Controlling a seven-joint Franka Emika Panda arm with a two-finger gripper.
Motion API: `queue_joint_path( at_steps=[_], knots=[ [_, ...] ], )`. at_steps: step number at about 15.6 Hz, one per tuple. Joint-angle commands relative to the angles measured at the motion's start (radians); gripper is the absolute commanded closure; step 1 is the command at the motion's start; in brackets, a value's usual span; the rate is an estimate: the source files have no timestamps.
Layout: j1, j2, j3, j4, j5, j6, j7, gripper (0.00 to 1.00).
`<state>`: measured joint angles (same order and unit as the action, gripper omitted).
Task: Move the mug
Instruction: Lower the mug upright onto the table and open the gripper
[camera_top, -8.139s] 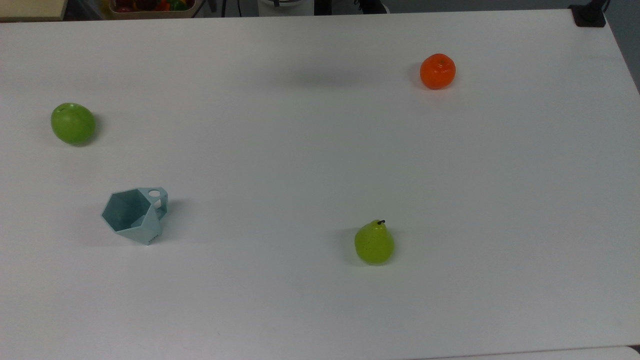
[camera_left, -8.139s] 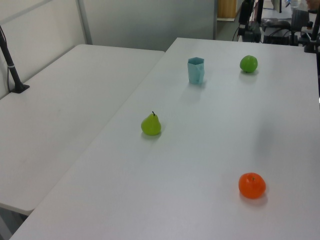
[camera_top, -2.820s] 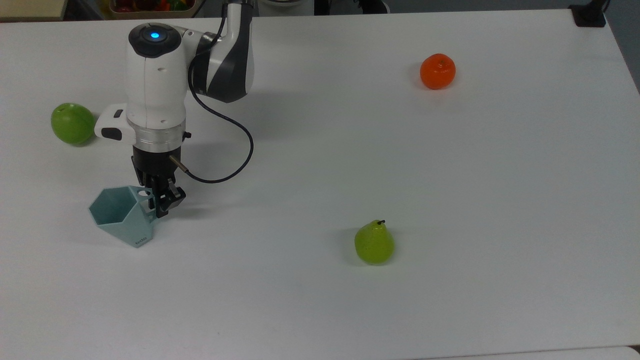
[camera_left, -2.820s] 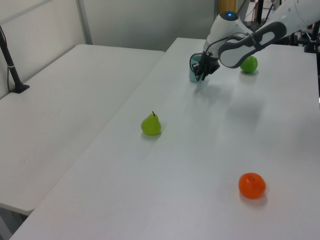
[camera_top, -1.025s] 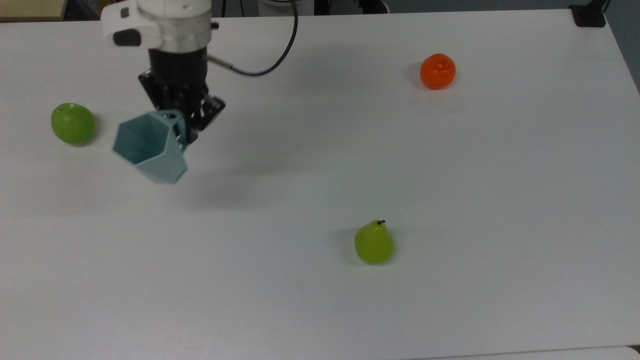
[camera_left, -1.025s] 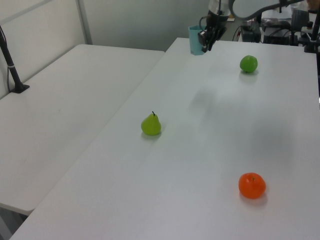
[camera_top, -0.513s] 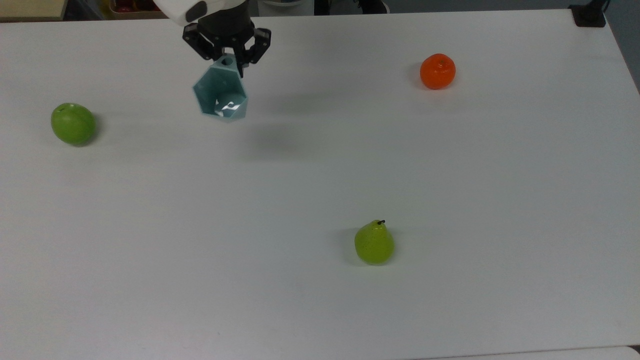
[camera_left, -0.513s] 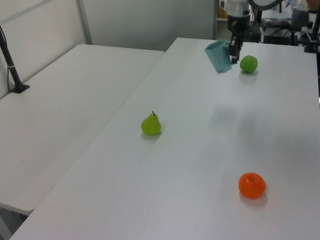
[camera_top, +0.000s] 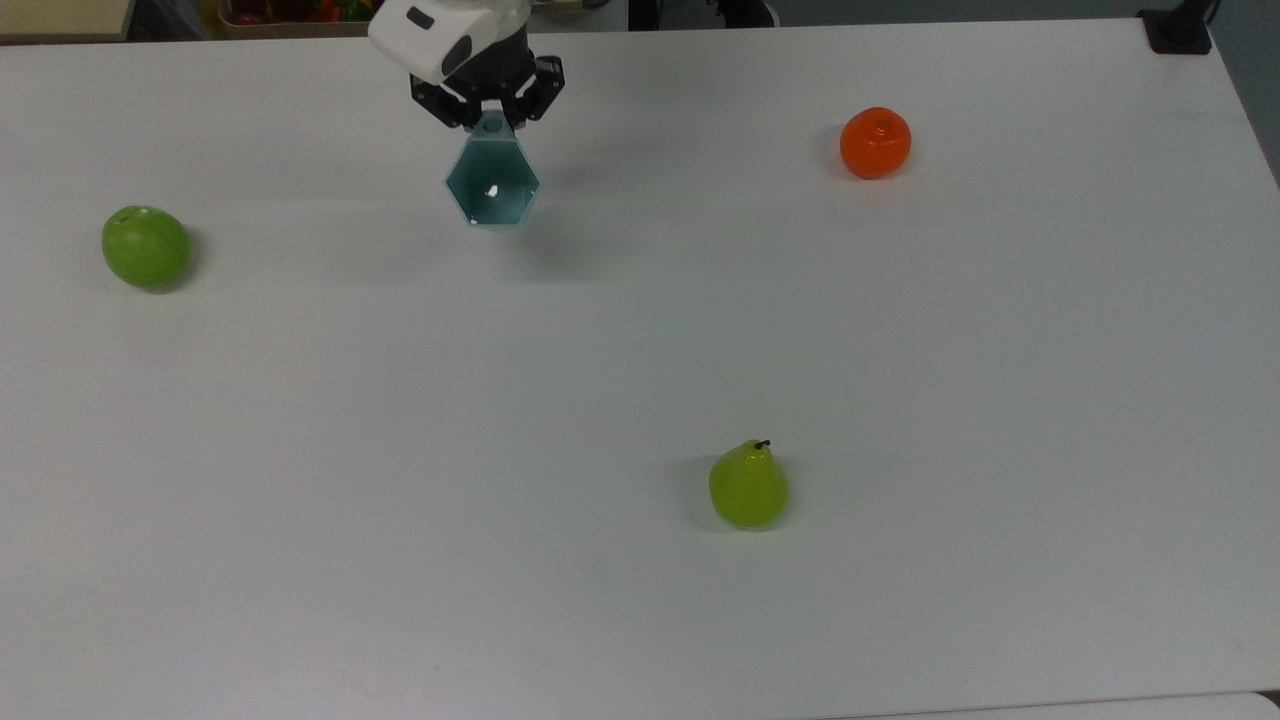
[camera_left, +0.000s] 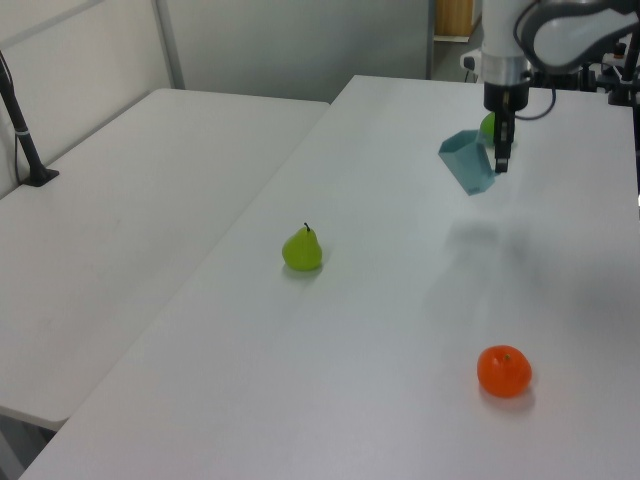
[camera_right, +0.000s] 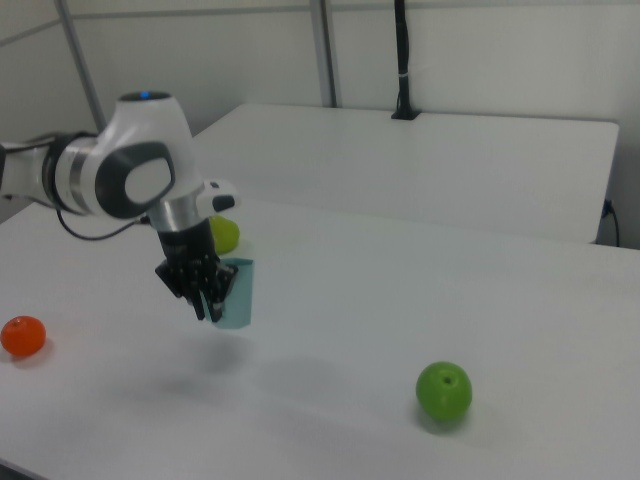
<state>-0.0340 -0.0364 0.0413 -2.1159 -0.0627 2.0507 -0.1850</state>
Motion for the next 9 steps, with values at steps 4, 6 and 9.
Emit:
queue_joint_path(
  at_steps=[4, 6, 9],
  knots=[
    [0.002, -0.057, -0.011, -0.222, 0.015, 0.27, -0.062, 1.0],
    [0.002, -0.057, -0.009, -0.268, 0.015, 0.35, -0.071, 1.0],
    [-0.001, -0.051, -0.011, -0.306, 0.015, 0.413, -0.085, 1.0]
  ],
)
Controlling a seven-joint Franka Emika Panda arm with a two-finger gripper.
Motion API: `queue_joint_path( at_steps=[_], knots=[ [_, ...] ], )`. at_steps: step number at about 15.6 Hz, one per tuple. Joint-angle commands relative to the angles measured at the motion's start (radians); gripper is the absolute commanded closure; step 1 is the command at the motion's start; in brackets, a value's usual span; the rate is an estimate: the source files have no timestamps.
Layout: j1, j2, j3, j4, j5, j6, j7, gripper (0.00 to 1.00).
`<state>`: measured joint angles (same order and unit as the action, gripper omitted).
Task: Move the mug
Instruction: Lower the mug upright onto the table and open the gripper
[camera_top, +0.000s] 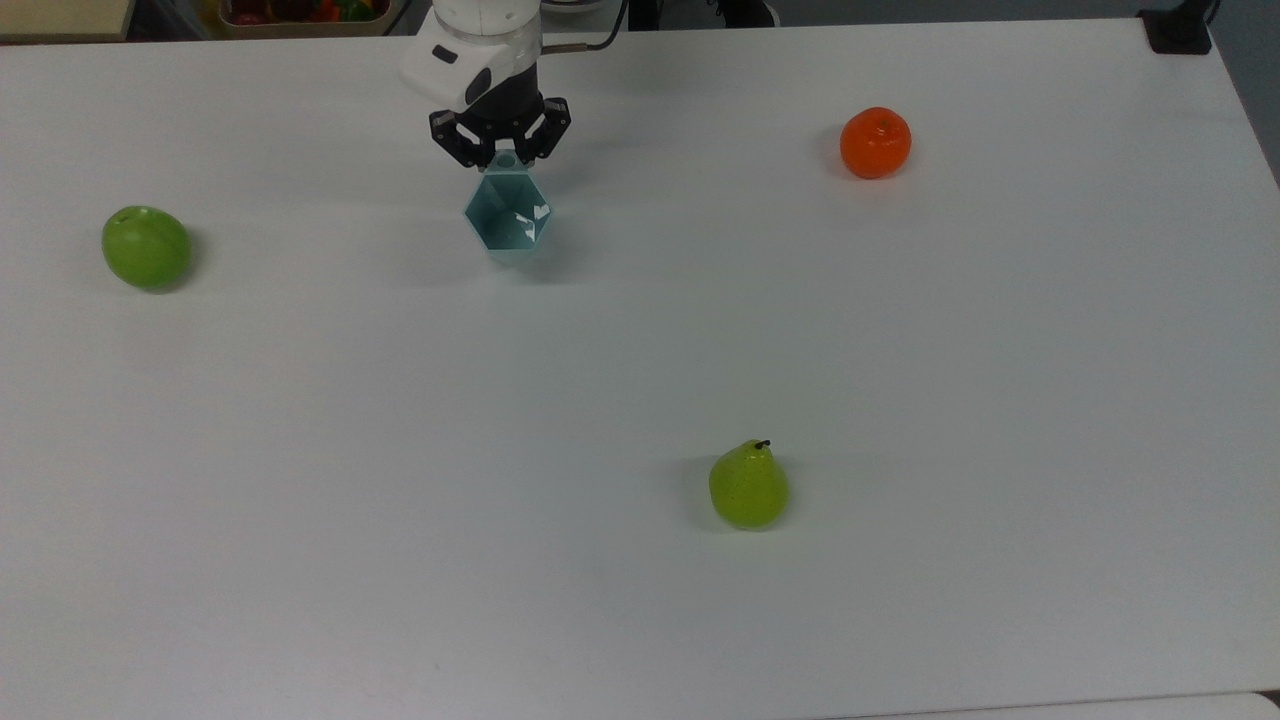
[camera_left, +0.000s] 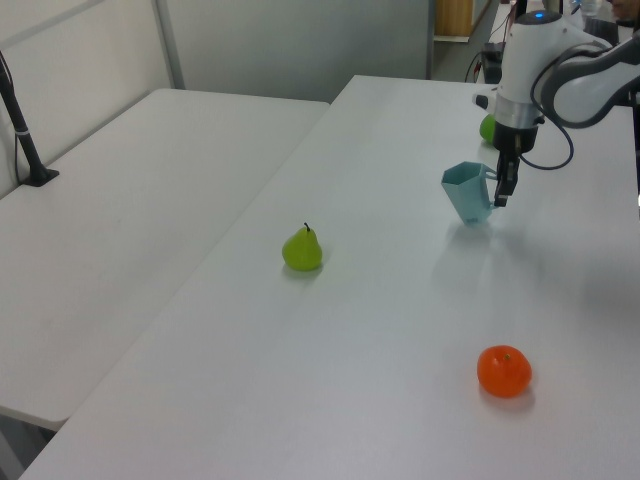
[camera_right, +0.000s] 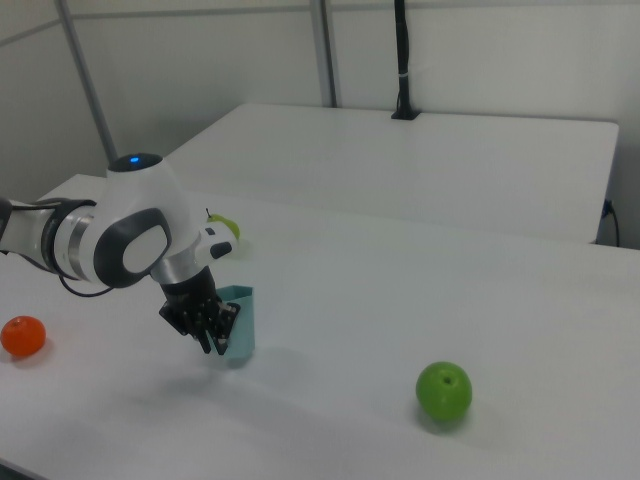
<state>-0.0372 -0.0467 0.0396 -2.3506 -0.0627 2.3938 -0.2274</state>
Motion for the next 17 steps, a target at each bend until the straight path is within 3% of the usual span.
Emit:
queue_joint_path(
  at_steps=[1, 4, 8, 10, 11, 12, 17],
  knots=[
    [0.002, -0.036, -0.009, -0.081, 0.015, 0.09, -0.043, 1.0],
    [0.0, -0.024, -0.009, -0.084, 0.015, 0.087, -0.041, 0.94],
    [-0.007, -0.025, -0.009, -0.075, 0.018, 0.041, -0.029, 0.42],
    [-0.006, -0.027, -0.009, -0.073, 0.018, 0.021, -0.027, 0.32],
    [-0.007, -0.028, -0.009, -0.069, 0.018, 0.009, -0.027, 0.2],
    [-0.007, -0.03, -0.009, -0.056, 0.02, -0.017, -0.026, 0.01],
    [-0.003, -0.035, -0.006, 0.084, 0.04, -0.249, -0.026, 0.0]
  ],
)
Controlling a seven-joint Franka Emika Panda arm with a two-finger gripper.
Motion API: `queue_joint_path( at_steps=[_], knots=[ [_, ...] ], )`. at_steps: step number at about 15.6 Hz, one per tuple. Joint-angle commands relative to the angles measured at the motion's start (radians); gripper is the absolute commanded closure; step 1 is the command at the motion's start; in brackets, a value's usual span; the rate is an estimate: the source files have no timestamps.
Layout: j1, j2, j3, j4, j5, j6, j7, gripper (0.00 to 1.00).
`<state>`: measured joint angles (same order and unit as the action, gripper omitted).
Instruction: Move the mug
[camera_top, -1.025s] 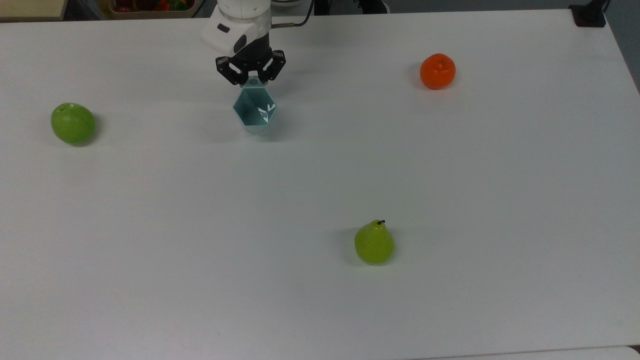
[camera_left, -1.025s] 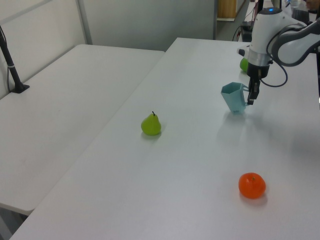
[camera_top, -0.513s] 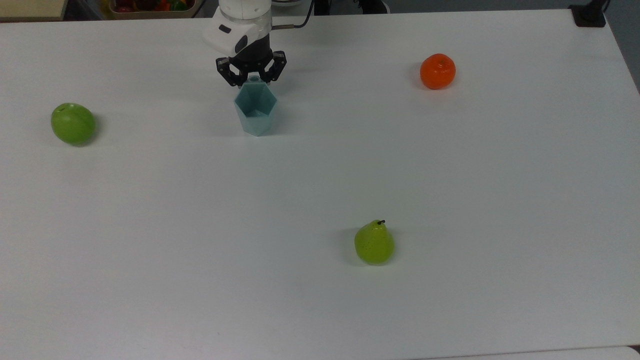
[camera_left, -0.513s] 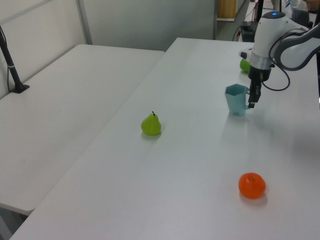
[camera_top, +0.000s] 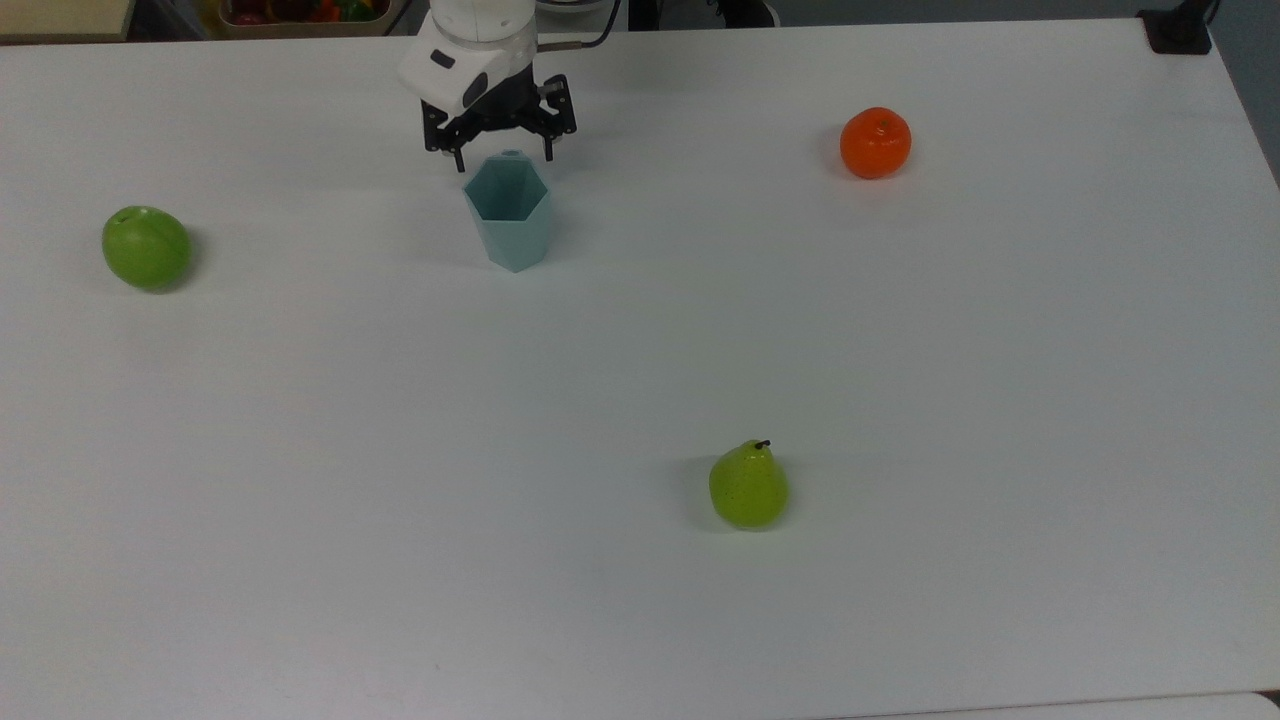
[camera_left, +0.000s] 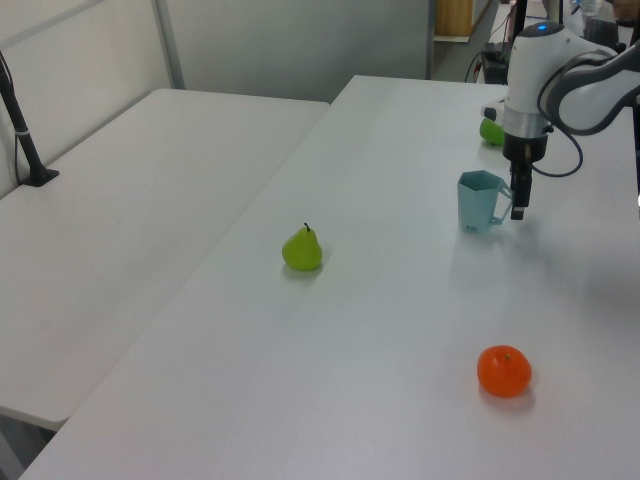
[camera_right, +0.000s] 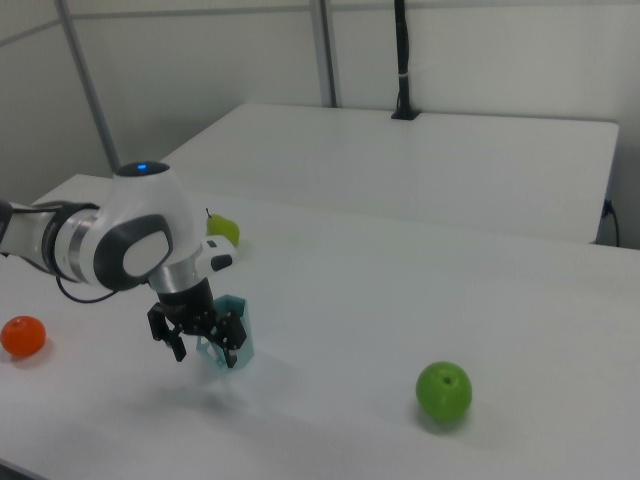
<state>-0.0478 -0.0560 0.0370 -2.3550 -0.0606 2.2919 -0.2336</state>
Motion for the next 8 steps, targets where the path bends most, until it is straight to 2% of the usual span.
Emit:
queue_joint_path(
  at_steps=[1, 5, 8],
  knots=[
    [0.011, -0.025, -0.002, 0.141, 0.041, -0.22, -0.02, 0.0],
    [0.019, -0.024, 0.011, 0.379, 0.094, -0.527, 0.052, 0.0],
    [0.019, -0.021, 0.026, 0.552, 0.12, -0.656, 0.121, 0.0]
  ],
)
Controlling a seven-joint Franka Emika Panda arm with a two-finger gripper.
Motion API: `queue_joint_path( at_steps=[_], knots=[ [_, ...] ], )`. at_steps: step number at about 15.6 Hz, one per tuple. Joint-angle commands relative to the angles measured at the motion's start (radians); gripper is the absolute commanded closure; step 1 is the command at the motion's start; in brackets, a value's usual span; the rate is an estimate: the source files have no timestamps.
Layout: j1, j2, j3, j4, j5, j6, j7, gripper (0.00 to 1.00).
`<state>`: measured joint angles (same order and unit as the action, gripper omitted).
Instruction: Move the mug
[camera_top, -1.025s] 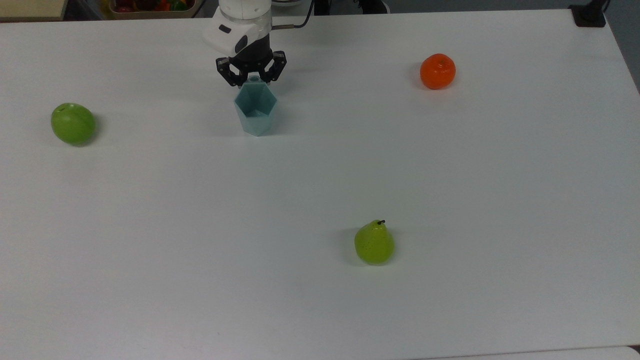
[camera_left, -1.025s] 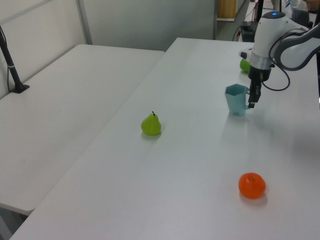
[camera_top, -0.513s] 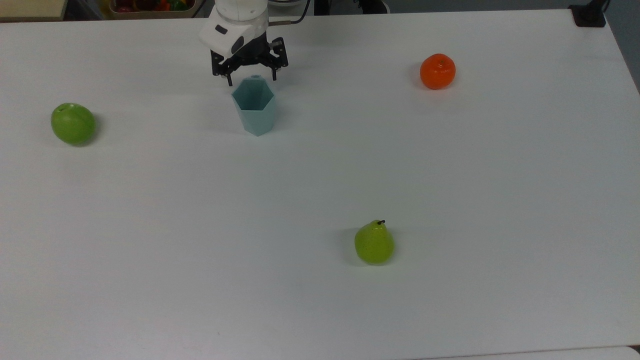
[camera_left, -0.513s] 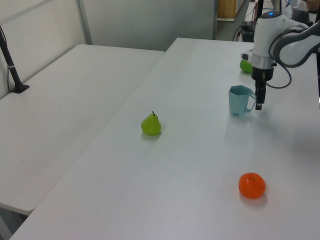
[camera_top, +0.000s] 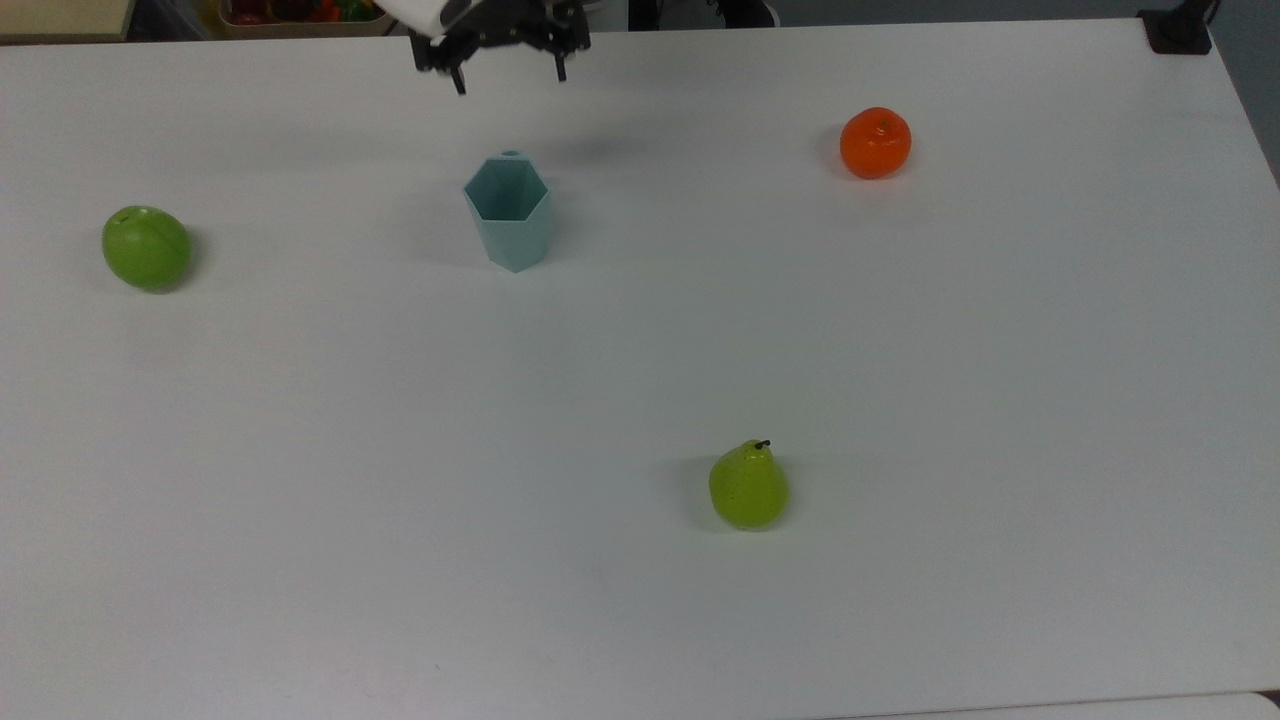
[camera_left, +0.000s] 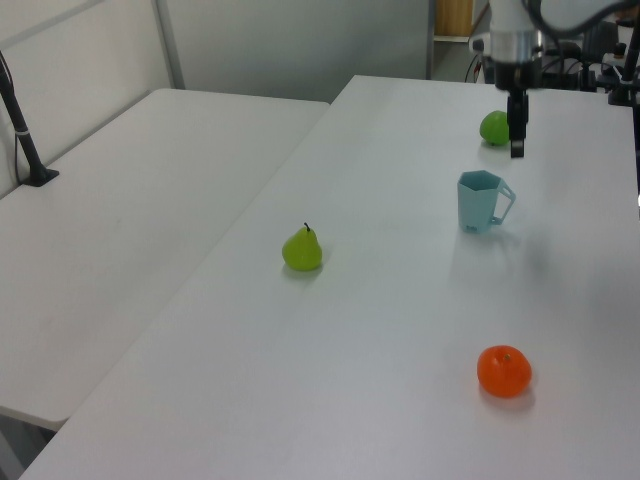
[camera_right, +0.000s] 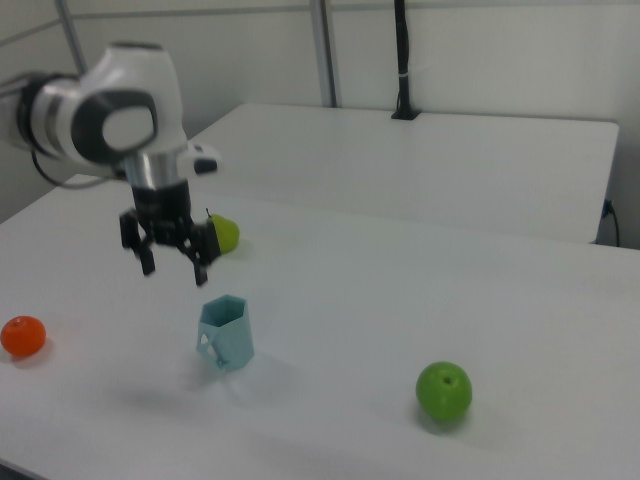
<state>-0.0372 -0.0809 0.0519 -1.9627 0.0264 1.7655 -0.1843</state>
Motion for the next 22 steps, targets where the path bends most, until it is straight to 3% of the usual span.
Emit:
queue_joint_path(
  at_steps=[1, 5, 7, 12, 15, 17, 22],
  knots=[
    [0.007, 0.007, 0.011, 0.204, 0.039, -0.156, 0.1, 0.0],
    [0.002, 0.004, 0.008, 0.306, 0.038, -0.205, 0.296, 0.0],
    [0.003, 0.003, -0.007, 0.335, 0.043, -0.244, 0.329, 0.0],
    [0.008, 0.006, -0.017, 0.375, 0.024, -0.21, 0.298, 0.0],
    [0.008, 0.015, -0.046, 0.375, 0.017, -0.08, 0.163, 0.0],
    [0.008, 0.013, -0.067, 0.375, 0.026, -0.08, 0.106, 0.0],
    [0.008, 0.015, -0.067, 0.369, 0.03, -0.08, 0.074, 0.0]
  ],
)
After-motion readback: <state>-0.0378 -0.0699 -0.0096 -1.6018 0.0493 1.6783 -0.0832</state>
